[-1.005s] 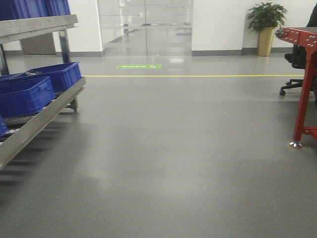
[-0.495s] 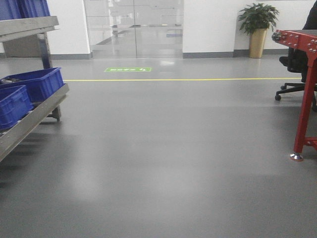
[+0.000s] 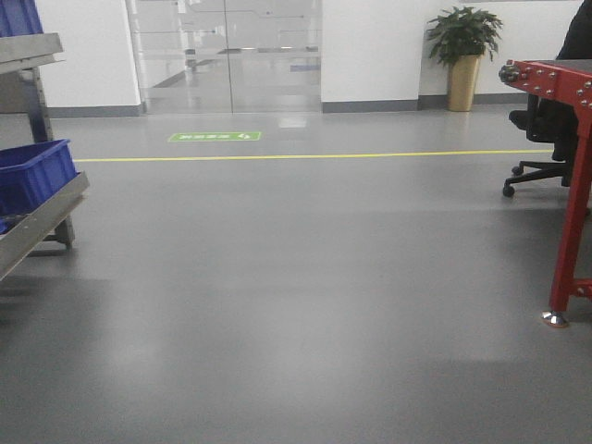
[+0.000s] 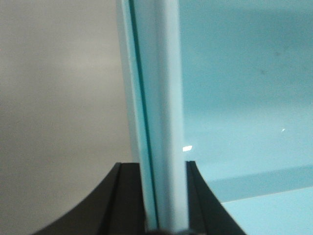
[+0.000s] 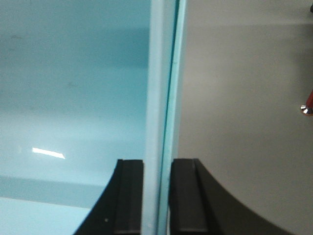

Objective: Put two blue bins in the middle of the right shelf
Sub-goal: 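Drive the base across the floor carrying the teal bin in both grippers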

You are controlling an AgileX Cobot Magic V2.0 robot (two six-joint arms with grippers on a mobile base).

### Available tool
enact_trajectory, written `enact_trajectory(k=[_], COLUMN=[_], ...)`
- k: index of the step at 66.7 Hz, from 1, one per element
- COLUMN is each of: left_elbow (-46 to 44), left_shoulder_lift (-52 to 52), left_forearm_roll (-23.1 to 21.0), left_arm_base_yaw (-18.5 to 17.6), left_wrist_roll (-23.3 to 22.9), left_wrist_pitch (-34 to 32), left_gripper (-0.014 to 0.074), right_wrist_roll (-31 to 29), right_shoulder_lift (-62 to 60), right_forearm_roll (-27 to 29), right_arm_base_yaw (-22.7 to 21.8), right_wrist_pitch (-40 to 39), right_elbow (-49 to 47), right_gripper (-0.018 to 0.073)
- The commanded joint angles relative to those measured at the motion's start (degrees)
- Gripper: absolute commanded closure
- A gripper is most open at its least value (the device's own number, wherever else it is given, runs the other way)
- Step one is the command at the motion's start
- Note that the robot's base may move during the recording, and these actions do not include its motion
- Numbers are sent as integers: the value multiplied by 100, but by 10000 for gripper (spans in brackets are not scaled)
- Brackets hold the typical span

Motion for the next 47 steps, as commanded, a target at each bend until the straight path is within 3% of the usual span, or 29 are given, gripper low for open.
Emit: enact_trajectory(k=[1,47], left_elbow=[-118,-118], left_shoulder_lift=[-99,-99], left_forearm_roll=[139,152], left_arm_base_yaw=[18,18], left_wrist_roll=[89,89], left_wrist_pitch=[-548,-673], left_gripper=[707,707], right_wrist_roll=[-57,-57], right_shoulder_lift=[-75,-75], right_forearm_roll=[-156,-156], right_arm_base_yaw=[-14,-14], right_wrist_pitch=[-470,-520], right_elbow=[-103,-103], right_gripper=[725,725])
